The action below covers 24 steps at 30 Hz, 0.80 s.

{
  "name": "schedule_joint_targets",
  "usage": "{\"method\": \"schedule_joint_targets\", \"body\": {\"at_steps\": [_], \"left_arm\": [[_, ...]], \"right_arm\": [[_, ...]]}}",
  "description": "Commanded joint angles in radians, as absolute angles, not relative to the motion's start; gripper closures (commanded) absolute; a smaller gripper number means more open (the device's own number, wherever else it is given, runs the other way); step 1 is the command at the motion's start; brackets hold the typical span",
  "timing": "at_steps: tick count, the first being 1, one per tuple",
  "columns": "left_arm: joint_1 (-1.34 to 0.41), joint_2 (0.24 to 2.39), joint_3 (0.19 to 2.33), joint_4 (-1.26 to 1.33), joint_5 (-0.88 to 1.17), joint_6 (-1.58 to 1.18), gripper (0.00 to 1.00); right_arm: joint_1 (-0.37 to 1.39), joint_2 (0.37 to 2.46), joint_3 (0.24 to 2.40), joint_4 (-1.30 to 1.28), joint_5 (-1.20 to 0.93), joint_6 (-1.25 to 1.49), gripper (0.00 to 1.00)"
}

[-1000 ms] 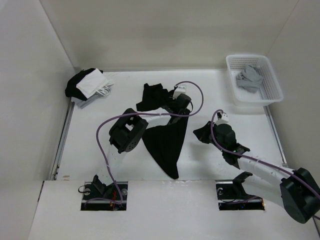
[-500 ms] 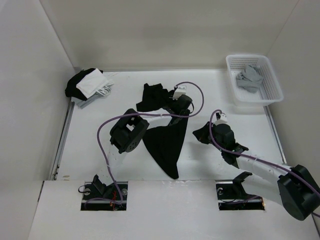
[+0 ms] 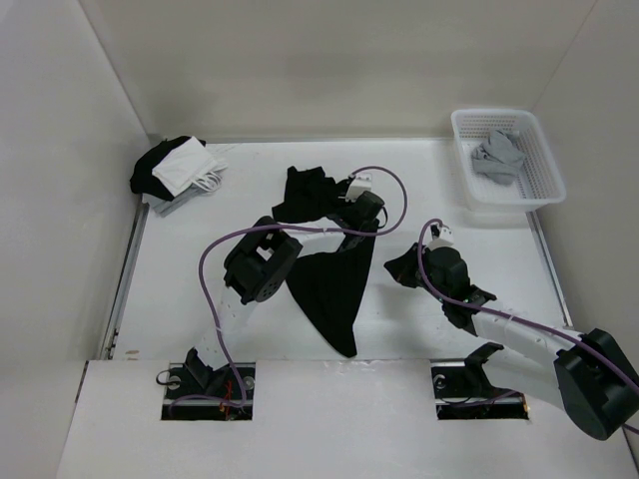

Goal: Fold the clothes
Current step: Flatten the tank top out

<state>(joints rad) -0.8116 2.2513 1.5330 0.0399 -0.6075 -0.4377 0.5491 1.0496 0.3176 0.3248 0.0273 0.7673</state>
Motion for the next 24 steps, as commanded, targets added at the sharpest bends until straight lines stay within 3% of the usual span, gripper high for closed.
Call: {"method": "schedule_joint_targets", "body": {"at_steps": [1,11,19,24], "left_arm": [[-0.812,2.241,1.572,0.063,-0.627,-0.446,0.76],[-0.818,2.175,1.519,0.101,-0.678,-0.446,0.75],[-0.798,2.177,1.511,0.103,-0.664,-0.434,0.9],[-0.8,2.145,1.491,0.109,-0.669,-0.434,0.91]], "right_arm": [[0.551,1.052,0.33,0.397,0.021,0.764,0.88],[0.556,1.083,0.339,0.397,0.021,0.759,0.88],[0.559,1.072,0.336,0.399,0.021,0.759,0.87],[0.559,1.074,0.336,0.399,0.021,0.759,0.86]]}}
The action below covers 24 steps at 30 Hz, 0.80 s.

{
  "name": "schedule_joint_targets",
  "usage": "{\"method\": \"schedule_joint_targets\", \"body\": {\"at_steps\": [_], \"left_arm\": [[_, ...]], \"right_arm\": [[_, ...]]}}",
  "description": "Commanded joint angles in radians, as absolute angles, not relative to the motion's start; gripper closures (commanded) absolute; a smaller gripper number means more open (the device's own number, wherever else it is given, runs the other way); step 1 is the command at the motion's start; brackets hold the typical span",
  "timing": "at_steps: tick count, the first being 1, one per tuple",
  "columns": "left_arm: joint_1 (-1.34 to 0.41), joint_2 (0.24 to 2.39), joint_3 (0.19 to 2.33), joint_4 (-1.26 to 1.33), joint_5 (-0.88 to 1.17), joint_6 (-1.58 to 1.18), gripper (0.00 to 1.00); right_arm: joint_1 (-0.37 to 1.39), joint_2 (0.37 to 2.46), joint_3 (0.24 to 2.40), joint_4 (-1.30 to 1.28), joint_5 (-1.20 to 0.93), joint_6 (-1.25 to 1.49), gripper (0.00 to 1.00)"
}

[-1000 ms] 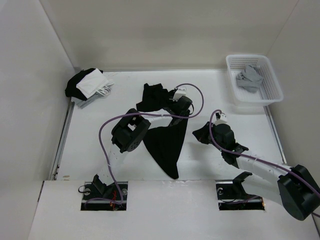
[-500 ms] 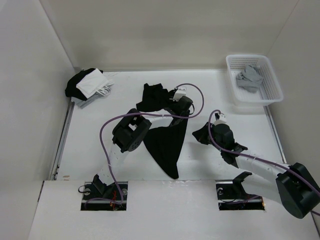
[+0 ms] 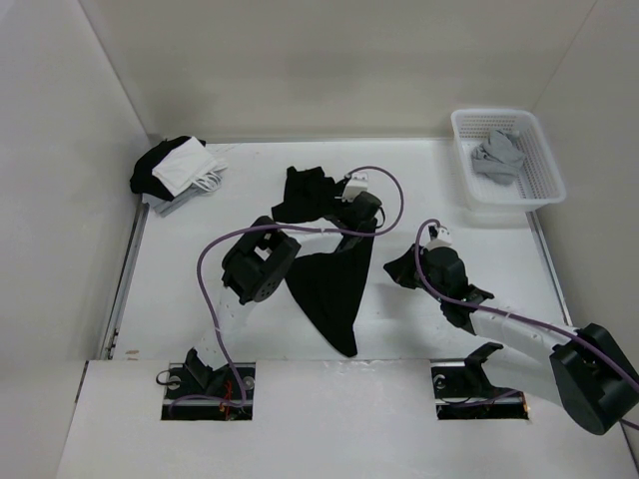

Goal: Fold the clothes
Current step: Flatten the tank top out

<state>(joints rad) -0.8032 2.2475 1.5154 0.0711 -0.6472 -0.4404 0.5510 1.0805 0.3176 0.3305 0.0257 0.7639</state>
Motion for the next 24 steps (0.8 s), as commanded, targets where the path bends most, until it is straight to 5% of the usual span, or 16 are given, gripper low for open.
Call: {"method": "schedule_joint_targets", "body": {"at_steps": [1,4,12,18,20,24], "left_arm": [[-0.806,2.125,1.486,0.109,-0.67,-0.431,0.91],[-0.821,2.05,1.454,0.11,-0.675,-0.422,0.91],[-0.821,1.787,1.22,0.147,-0.66,-0.434,0.92],[-0.775,1.749,1.118,0.198,-0.586,-0.451,0.91],[-0.768,1.787,1.143,0.202,-0.522,-0.489,0.88],[-0.772,1.867,1.21,0.206,-0.492,-0.525,0.78]], "right_arm": [[0.561,1.08,0.339,0.399,0.021,0.758,0.86],[0.561,1.089,0.341,0.402,0.023,0.755,0.85],[0.576,1.196,0.383,0.41,0.052,0.775,0.56],[0.607,1.318,0.483,0.414,0.064,0.807,0.48],[0.608,1.313,0.489,0.411,0.084,0.827,0.49],[0.594,1.321,0.517,0.403,0.089,0.839,0.69]]}}
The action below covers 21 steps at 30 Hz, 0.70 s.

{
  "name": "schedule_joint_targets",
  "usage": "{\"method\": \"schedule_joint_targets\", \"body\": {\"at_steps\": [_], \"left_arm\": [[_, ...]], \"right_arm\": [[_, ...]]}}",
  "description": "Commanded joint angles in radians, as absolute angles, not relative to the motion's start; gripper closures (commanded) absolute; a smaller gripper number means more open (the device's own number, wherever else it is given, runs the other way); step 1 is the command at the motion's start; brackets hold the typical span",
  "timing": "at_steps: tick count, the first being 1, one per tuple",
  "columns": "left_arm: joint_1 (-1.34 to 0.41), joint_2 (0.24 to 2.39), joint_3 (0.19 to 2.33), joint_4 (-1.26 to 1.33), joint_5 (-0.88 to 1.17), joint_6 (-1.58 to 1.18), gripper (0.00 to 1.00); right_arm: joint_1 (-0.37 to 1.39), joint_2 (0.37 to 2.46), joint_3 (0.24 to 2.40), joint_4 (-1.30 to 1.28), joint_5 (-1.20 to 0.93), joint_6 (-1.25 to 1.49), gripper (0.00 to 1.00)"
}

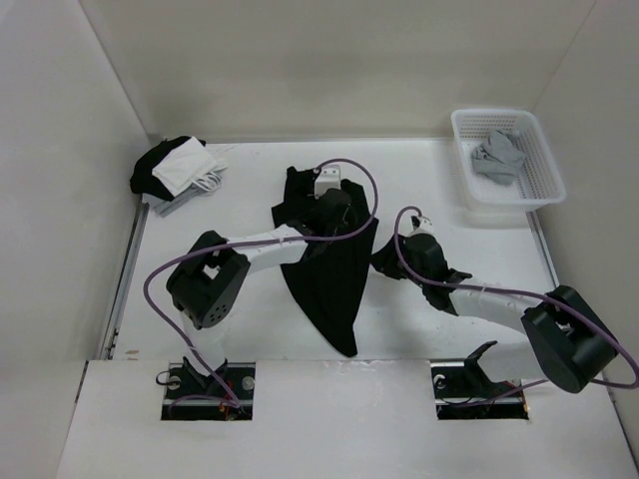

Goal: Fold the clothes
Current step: Flatten the tank top out

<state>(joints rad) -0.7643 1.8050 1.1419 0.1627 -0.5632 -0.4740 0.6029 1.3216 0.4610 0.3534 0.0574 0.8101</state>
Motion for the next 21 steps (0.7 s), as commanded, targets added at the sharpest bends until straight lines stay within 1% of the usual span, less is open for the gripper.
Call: {"method": "schedule_joint_targets", "body": {"at_steps": [1,2,4,8,16,19,21], "left_arm": [[-0.771,1.894,1.233,0.204,-0.488,-0.529,0.76],[-0.771,1.92,1.258,0.199,-0.488,-0.531,0.74],[-0.771,1.957,1.291,0.19,-0.482,-0.532,0.73],[-0.769,2.008,1.331,0.181,-0.491,-0.538,0.72],[-0.76,2.085,1.399,0.178,-0.485,-0.546,0.7],[-0.757,2.12,1.43,0.169,-0.483,-0.538,0.7],[-0.754,2.131,1.437,0.16,-0.491,-0.538,0.73]], "right_arm": [[0.59,1.327,0.523,0.4,0.094,0.841,0.73],[0.584,1.341,0.534,0.4,0.098,0.839,0.75],[0.57,1.356,0.541,0.397,0.097,0.839,0.75],[0.568,1.365,0.531,0.42,0.086,0.827,0.72],[0.567,1.396,0.495,0.479,0.034,0.834,0.72],[0.568,1.381,0.489,0.482,0.028,0.833,0.72],[0.562,1.365,0.482,0.482,0.028,0.831,0.71]]}}
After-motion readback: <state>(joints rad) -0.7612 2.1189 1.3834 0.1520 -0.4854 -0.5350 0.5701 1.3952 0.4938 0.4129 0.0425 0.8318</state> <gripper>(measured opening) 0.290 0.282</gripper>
